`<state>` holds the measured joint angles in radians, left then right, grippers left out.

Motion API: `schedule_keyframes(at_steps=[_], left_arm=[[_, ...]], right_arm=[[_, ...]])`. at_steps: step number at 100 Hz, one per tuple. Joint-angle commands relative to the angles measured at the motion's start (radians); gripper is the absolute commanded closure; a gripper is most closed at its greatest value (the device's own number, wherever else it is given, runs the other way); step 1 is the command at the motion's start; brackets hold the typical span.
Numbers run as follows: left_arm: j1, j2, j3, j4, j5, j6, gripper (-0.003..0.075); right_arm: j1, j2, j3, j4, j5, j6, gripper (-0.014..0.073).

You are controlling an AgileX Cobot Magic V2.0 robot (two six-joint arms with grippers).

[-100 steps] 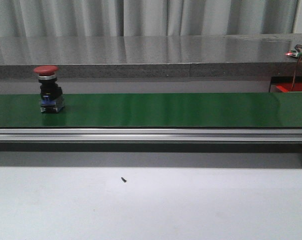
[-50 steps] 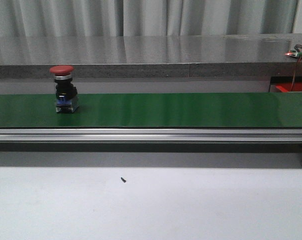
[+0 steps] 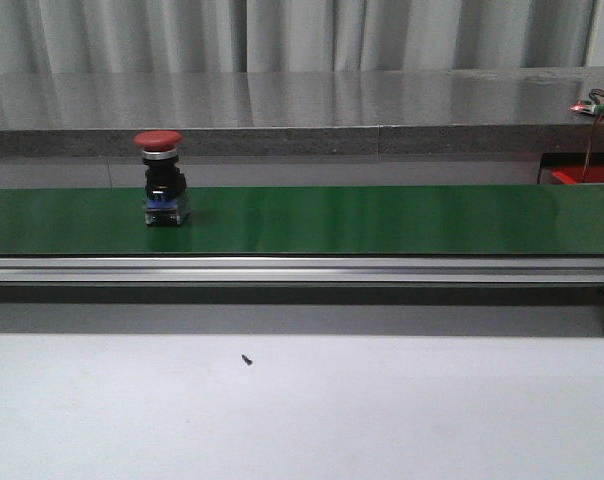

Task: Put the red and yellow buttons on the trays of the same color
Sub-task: 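Set the second red button on the belt and open the left gripper, then lower the right gripper onto the first red button and grasp it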

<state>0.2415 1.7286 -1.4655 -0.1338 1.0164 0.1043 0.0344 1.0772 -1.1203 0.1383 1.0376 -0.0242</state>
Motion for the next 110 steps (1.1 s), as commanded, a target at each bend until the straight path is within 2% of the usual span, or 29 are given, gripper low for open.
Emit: schedule_keyframes(at_steps=[1,8,21,28,64,69,76,98,110], left_arm=[[-0.005,-0.032,-0.032,-0.012,-0.024,0.006,0.0467],[-0.005,-0.029,-0.032,-0.023,-0.022,0.017,0.0419],[-0.005,-0.029,-0.044,-0.032,-0.022,0.019,0.0254],[-0.005,-0.029,-0.061,-0.034,-0.016,0.019,0.0195],[-0.005,-0.115,-0.124,-0.057,0.034,0.019,0.0193],[-0.005,-0.143,-0.124,-0.057,0.036,0.019,0.0223],[-0.005,-0.181,-0.120,-0.057,0.043,0.019,0.0311],[-0.005,-0.296,-0.050,-0.082,0.044,0.021,0.0733],[-0.005,-0.354,0.001,-0.082,0.035,0.021,0.0739]], right_arm=[[0.000,-0.022,-0.024,-0.001,-0.039,-0.004,0.0700],[0.000,-0.022,-0.024,-0.001,-0.039,-0.004,0.0700],[0.000,-0.022,-0.024,-0.001,-0.040,-0.004,0.0700],[0.000,-0.022,-0.024,-0.001,-0.040,-0.004,0.0700],[0.000,-0.022,-0.024,-0.001,-0.040,-0.005,0.0700],[0.000,-0.022,-0.024,-0.001,-0.040,-0.009,0.0700],[0.000,-0.021,-0.024,-0.001,-0.040,-0.010,0.0700],[0.003,0.000,-0.027,0.063,-0.047,-0.030,0.0700],[0.044,0.028,-0.027,0.105,-0.081,-0.057,0.0700]])
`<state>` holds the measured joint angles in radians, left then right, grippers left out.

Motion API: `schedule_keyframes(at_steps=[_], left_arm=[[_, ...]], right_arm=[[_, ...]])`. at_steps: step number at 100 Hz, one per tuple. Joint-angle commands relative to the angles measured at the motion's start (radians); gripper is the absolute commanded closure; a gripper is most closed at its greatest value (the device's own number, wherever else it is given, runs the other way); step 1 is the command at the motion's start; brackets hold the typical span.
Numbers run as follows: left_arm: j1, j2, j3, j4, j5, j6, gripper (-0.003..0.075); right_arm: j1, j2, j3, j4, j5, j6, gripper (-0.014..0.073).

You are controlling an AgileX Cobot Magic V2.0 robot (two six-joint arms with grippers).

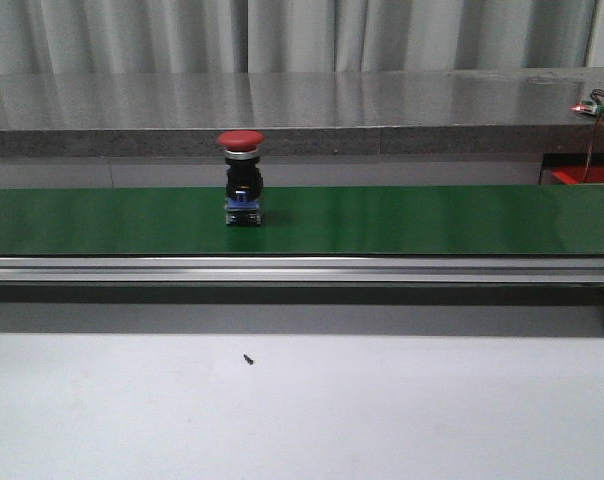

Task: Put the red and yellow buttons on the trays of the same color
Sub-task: 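Lower the right gripper onto the first red button and grasp it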

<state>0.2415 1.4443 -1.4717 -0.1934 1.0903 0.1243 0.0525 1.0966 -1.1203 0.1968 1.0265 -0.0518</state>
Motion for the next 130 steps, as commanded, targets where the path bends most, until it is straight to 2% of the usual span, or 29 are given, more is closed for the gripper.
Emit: schedule_keyframes(at_steps=[1,22,29,36,51,58,80,108,130], left_arm=[[-0.005,-0.077,0.011,-0.023,-0.039,0.001,0.0740],[-0.005,-0.179,0.101,-0.071,-0.061,0.001,0.0739],[-0.005,-0.213,0.130,-0.093,-0.073,0.001,0.0739],[-0.005,-0.243,0.156,-0.106,-0.080,0.015,0.0739],[-0.005,-0.294,0.186,-0.108,-0.073,0.027,0.0739],[-0.005,-0.311,0.195,-0.109,-0.071,0.042,0.0739],[-0.005,-0.338,0.202,-0.110,-0.069,0.051,0.0739],[-0.005,-0.338,0.202,-0.117,-0.069,0.051,0.0740],[-0.005,-0.338,0.202,-0.117,-0.069,0.051,0.0740]], right_arm=[[0.033,0.013,-0.027,0.046,-0.073,-0.029,0.0700],[0.158,0.103,-0.033,0.046,-0.130,-0.030,0.0696],[0.197,0.148,-0.058,0.046,-0.127,-0.035,0.0659],[0.231,0.199,-0.097,0.046,-0.115,-0.040,0.0559],[0.294,0.311,-0.204,0.046,-0.101,-0.060,0.0218],[0.322,0.363,-0.261,0.046,-0.101,-0.060,0.0139],[0.395,0.536,-0.471,0.044,-0.088,-0.072,0.0137],[0.427,0.755,-0.743,0.039,0.017,-0.072,0.0137],[0.427,0.882,-0.873,-0.079,0.090,-0.072,0.0137]])
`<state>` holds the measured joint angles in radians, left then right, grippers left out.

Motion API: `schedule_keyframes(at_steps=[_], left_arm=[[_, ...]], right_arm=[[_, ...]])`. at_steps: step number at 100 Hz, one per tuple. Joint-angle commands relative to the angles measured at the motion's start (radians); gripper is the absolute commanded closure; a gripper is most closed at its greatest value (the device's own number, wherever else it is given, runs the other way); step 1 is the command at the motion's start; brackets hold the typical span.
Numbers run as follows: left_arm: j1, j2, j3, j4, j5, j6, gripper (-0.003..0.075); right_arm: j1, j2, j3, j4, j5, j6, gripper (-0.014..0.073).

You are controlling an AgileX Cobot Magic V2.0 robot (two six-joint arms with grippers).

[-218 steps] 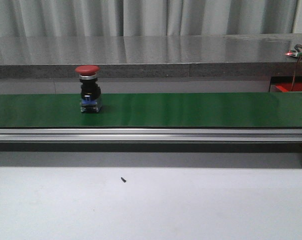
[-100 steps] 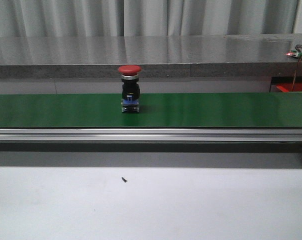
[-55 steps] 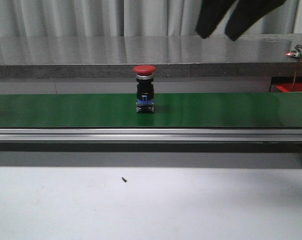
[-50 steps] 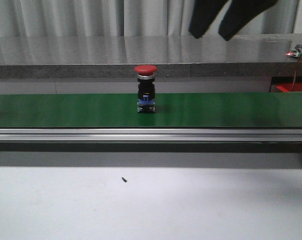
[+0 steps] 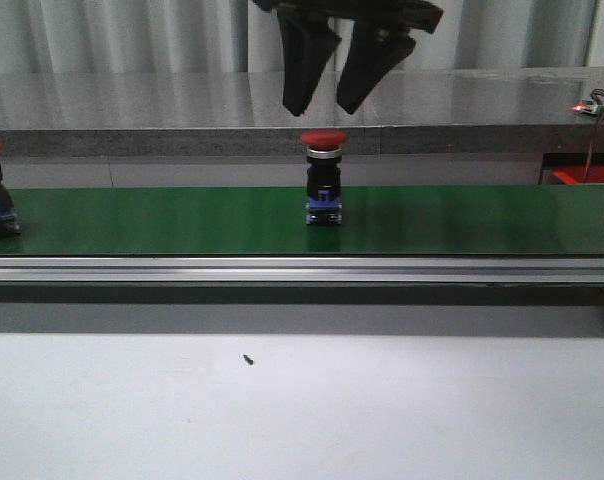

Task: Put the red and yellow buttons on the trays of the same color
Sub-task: 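Lower the right gripper onto the first red button and grasp it, then carry the red button with the right gripper into the red tray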

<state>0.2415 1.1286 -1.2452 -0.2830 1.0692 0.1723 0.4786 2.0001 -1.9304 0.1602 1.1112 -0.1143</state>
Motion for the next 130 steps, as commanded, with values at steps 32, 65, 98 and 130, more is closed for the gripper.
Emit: schedule_keyframes(at_steps=[32,65,98,130], left_arm=[[-0.005,-0.022,-0.024,-0.027,-0.048,0.002,0.0740],[-0.005,-0.022,-0.024,-0.028,-0.048,0.002,0.0740],[-0.005,-0.022,-0.024,-0.028,-0.048,0.002,0.0740],[-0.005,-0.022,-0.024,-0.028,-0.048,0.002,0.0740]], right_arm=[[-0.012,0.036,-0.075,-0.093,0.053,-0.009,0.0154],[-0.041,0.015,-0.094,-0.094,0.088,-0.009,0.0439],[-0.316,-0.094,-0.095,-0.094,0.104,-0.008,0.0439],[-0.644,-0.097,-0.094,-0.094,0.127,-0.008,0.0439]])
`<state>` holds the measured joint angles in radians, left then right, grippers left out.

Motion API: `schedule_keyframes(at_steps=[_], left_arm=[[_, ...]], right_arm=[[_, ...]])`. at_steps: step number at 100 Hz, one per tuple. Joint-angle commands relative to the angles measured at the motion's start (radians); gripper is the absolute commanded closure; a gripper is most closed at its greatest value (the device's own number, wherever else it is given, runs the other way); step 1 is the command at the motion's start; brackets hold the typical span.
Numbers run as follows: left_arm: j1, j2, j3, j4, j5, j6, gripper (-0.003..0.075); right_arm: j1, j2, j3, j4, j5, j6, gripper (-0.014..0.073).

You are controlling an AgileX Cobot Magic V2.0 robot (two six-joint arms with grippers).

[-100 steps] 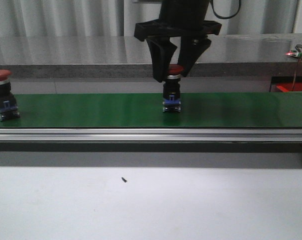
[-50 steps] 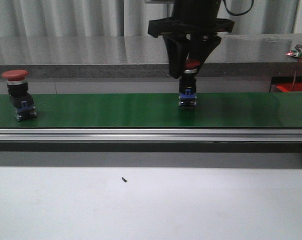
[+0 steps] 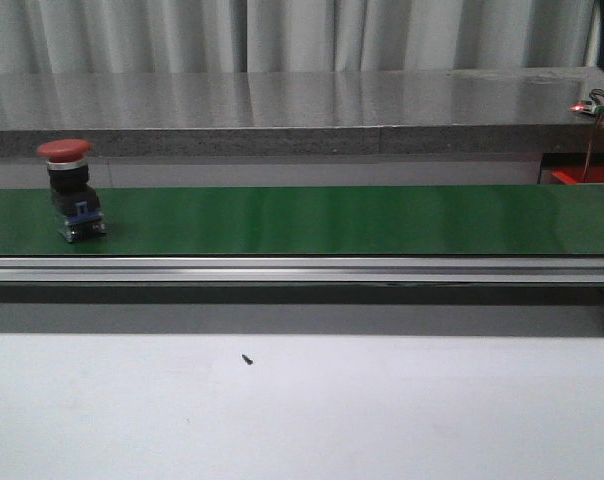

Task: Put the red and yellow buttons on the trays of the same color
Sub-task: 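Carry the red button with the right gripper into the red tray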

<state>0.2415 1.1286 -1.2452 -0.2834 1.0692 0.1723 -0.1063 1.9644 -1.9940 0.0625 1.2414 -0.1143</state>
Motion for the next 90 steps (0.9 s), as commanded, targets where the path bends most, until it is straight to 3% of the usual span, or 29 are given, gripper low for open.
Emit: schedule_keyframes(at_steps=[1,25,90], left_arm=[[-0.005,-0.022,-0.024,-0.027,-0.048,0.002,0.0740],[-0.005,-0.022,-0.024,-0.027,-0.046,0.002,0.0739],[-0.005,-0.022,-0.024,-0.027,-0.064,0.002,0.0740]], right_arm=[[-0.065,-0.060,-0.030,0.003,-0.003,-0.008,0.0439],[-0.204,-0.005,-0.027,0.126,-0.017,-0.009,0.0439],[-0.206,0.187,-0.025,0.115,-0.044,-0.009,0.0439]])
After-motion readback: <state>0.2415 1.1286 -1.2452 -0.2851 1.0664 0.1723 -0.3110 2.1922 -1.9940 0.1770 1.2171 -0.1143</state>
